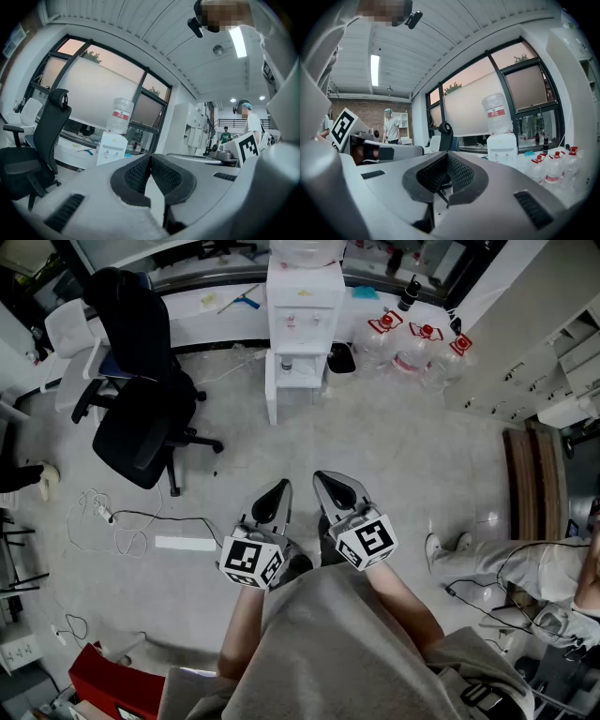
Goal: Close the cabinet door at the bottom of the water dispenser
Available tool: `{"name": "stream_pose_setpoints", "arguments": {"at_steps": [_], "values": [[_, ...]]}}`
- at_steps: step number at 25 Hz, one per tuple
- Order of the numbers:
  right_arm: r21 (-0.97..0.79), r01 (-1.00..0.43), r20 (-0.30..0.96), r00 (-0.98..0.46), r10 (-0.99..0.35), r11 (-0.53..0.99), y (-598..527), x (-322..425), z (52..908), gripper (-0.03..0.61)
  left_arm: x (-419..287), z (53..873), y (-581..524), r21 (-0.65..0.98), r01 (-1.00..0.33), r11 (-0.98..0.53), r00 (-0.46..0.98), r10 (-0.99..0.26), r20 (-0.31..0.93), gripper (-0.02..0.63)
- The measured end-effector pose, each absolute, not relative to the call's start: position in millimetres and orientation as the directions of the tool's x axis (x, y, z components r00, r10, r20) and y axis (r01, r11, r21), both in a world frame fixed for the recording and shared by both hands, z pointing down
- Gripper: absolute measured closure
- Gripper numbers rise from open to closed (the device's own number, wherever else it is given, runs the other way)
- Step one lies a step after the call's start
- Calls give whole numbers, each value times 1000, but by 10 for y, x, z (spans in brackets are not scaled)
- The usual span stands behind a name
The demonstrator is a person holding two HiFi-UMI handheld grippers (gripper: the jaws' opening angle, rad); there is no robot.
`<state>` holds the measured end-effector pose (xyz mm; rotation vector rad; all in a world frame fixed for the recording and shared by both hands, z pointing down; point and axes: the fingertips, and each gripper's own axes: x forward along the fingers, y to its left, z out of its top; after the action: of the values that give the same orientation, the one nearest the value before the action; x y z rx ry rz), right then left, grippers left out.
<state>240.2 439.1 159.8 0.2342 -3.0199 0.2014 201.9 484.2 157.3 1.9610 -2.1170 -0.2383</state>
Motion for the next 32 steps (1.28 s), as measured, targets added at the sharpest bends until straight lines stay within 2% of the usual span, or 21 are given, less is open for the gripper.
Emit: {"name": "stream_pose_setpoints", "arguments": {"at_steps": [18,32], "values": [[-202,-171,95,-983,-154,964,4316,2454,1699,569,2038,1757,4791,314,-947,65,-32,-994,108,606],[-262,-195,151,-976,-160,945,3763,1965,1949,569,1484,2017,4380,368,-923,115,-51,-982,180,606]]}}
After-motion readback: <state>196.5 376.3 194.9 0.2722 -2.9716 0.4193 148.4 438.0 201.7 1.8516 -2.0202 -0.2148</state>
